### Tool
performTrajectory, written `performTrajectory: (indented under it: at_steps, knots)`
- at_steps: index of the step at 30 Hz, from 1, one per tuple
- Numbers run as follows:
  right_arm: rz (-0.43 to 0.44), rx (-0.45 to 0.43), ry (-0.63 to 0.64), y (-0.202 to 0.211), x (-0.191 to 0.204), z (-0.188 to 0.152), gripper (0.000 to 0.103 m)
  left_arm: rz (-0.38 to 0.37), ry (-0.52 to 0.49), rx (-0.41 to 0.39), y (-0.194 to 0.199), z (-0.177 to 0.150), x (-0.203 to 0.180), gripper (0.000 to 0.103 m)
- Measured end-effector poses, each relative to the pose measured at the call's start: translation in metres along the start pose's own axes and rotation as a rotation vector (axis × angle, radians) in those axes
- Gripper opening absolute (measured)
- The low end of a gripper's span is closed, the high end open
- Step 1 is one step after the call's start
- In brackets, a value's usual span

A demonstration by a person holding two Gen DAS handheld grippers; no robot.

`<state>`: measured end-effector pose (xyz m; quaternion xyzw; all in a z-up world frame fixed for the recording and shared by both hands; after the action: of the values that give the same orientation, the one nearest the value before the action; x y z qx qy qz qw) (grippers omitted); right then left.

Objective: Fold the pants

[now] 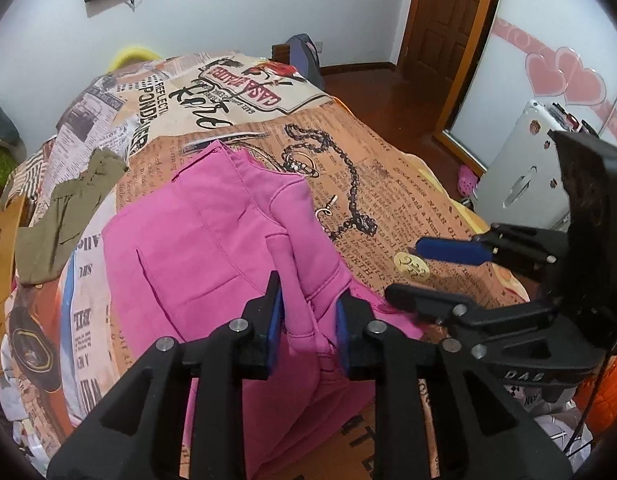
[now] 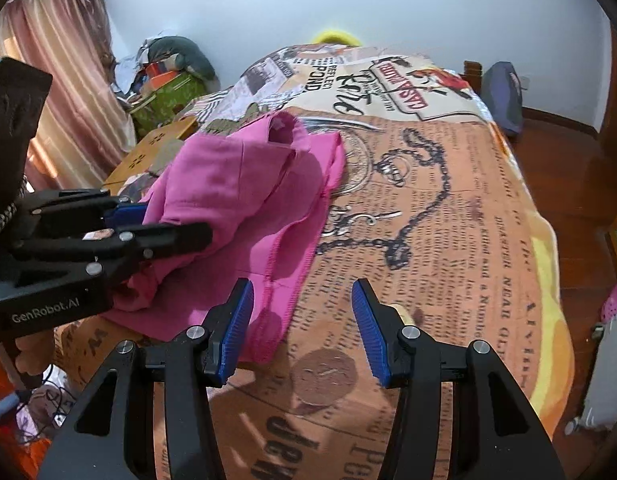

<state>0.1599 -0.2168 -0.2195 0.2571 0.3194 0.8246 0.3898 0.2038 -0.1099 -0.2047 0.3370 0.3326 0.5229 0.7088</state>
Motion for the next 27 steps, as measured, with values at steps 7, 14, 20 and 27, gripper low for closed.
performTrajectory:
  at_steps: [7, 14, 20, 27]
  knots:
    - [-0.028, -0.036, -0.015, 0.016, -0.007, 0.006, 0.047, -0.059, -0.017, 0.025, 0.004, -0.005, -0.007, 0.05]
    - [-0.006, -0.108, 0.021, 0.028, 0.008, 0.032, 0.05, -0.079, 0.03, -0.04, 0.039, -0.007, 0.011, 0.05]
    - [0.032, -0.123, 0.057, 0.01, 0.028, 0.047, 0.051, 0.028, 0.043, -0.056, 0.048, -0.019, 0.04, 0.054]
    - [-0.009, -0.028, 0.063, -0.019, 0.026, 0.028, 0.051, 0.034, 0.065, 0.015, 0.024, -0.042, 0.052, 0.055]
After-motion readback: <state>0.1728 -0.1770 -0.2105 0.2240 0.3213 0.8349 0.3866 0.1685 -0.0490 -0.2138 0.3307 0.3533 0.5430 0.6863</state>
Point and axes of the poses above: each gripper's, at about its wrist camera, not at the fingertips, and y roughly against the way its jaws point, x to its left, z to its top, the point moved 1 cm from there along -y, roughly the way its jaws point, and after that the axes turned 6 degrees about y, right-handed, at the moved point
